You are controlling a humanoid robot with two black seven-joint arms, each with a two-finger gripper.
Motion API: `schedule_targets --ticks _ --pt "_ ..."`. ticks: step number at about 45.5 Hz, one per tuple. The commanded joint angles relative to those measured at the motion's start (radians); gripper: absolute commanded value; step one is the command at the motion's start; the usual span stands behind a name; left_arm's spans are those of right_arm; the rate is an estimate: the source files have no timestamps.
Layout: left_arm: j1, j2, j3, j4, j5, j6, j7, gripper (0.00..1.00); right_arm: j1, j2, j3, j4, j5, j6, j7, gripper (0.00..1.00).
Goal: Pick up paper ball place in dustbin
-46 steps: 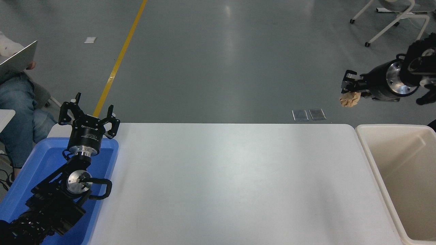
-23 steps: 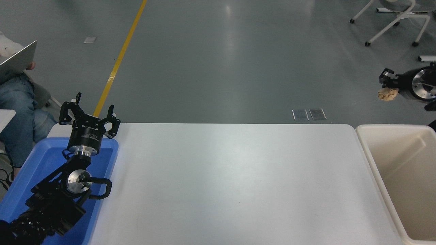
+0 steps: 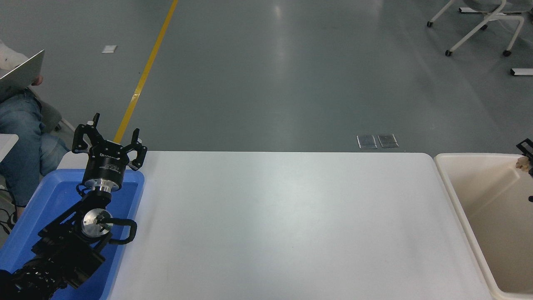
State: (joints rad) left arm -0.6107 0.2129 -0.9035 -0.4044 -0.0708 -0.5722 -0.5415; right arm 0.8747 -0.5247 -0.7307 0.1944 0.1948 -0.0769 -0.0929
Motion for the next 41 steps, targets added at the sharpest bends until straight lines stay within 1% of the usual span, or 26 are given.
schedule_targets --ticks 1,3,4,5,6,7,28,41 --pt "0.0 -0.001 0.0 -0.001 0.0 0.0 0.0 0.99 -0.115 0.003 0.068 -0.04 0.015 -0.032 0.001 0.13" --pt "0.0 0.0 0.0 0.001 0.0 0.0 0.0 0.99 -0.115 0.003 0.07 -0.04 0.015 -0.035 0.001 0.55" --pt "0.0 0.0 0.0 -0.001 0.0 0.0 0.0 0.99 -0.115 0.003 0.07 -0.038 0.015 -0.035 0.001 0.72" --pt "0.0 0.0 0.0 -0.001 0.0 0.0 0.0 0.99 -0.115 0.003 0.07 -0.038 0.017 -0.035 0.001 0.87" --pt "-0.001 -0.001 0.0 0.001 0.0 0.0 0.0 0.99 -0.115 0.003 0.07 -0.036 0.017 -0.034 0.001 0.97" --pt "0.0 0.0 0.0 -0.001 0.0 0.0 0.0 0.99 -0.115 0.003 0.07 -0.035 0.017 -0.034 0.001 1.0" --pt "0.0 0.0 0.0 -0.001 0.0 0.0 0.0 0.99 -0.056 0.006 0.065 -0.023 0.003 -0.024 0.002 1.0" --pt "-0.001 -0.001 0.0 -0.001 0.0 0.0 0.0 0.99 0.138 0.015 0.053 0.057 -0.006 -0.011 0.004 1.0"
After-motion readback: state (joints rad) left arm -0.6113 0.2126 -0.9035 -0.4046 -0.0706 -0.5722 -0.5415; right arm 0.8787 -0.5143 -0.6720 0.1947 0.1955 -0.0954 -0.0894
